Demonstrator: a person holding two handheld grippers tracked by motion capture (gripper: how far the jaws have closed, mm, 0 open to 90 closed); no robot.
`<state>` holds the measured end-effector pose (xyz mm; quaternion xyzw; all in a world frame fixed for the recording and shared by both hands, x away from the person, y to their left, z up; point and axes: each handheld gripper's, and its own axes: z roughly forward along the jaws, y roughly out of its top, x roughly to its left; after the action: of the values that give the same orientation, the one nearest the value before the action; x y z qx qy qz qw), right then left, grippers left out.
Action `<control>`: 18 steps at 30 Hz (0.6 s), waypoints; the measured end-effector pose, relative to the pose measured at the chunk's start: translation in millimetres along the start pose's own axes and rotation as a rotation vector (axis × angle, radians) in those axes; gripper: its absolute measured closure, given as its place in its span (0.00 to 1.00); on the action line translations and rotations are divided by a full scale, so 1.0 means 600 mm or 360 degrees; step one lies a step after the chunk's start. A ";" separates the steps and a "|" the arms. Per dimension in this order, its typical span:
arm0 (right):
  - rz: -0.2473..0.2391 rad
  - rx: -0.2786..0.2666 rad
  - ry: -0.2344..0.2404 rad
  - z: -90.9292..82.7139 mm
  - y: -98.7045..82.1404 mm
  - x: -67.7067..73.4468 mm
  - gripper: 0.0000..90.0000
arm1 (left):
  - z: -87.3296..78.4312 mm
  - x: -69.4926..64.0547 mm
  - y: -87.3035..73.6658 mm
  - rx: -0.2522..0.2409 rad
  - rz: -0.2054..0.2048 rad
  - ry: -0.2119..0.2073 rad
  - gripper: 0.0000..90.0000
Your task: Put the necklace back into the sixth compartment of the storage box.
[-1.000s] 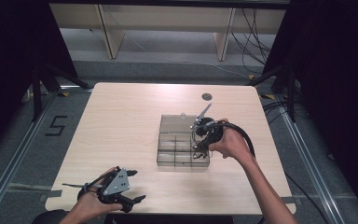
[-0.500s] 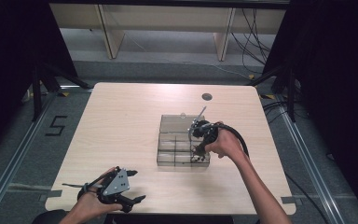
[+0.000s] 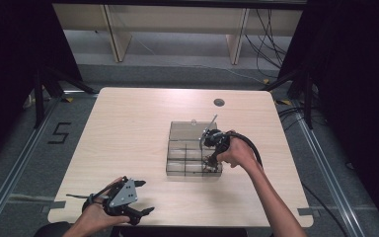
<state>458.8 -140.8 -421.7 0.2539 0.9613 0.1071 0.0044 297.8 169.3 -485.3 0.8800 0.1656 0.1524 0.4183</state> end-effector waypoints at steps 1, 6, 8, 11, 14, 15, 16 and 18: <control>0.0000 0.0000 0.0000 0.000 0.000 0.000 0.96 | 0.000 0.000 0.000 0.0001 0.0001 -0.0004 0.18; -0.0004 0.0020 -0.0017 0.008 0.004 0.000 0.97 | 0.000 0.000 0.000 -0.0001 0.0001 0.0002 0.18; -0.0021 0.0054 -0.0001 0.012 0.006 -0.002 0.96 | 0.000 0.000 0.000 -0.0002 0.0001 0.0002 0.18; -0.0005 0.0070 0.0003 0.018 0.007 -0.002 0.96 | -0.003 0.001 0.001 0.0021 0.0032 0.0001 0.18; -0.0006 0.0067 0.0024 0.024 0.005 -0.007 0.96 | -0.002 0.002 0.001 0.0018 0.0030 0.0000 0.18; -0.0006 0.0067 0.0024 0.024 0.005 -0.007 0.96 | -0.003 0.002 0.001 0.0023 0.0039 0.0004 0.18; 0.0005 0.0067 0.0028 0.026 0.003 -0.007 0.96 | -0.003 0.003 0.001 0.0028 0.0044 0.0007 0.18; 0.0014 0.0068 0.0039 0.029 0.001 -0.007 0.96 | -0.002 0.002 0.001 0.0021 0.0032 0.0001 0.18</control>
<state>463.6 -138.9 -438.8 0.2567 0.9622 0.0896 -0.0133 298.3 170.2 -483.9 0.8842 0.1579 0.1559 0.4110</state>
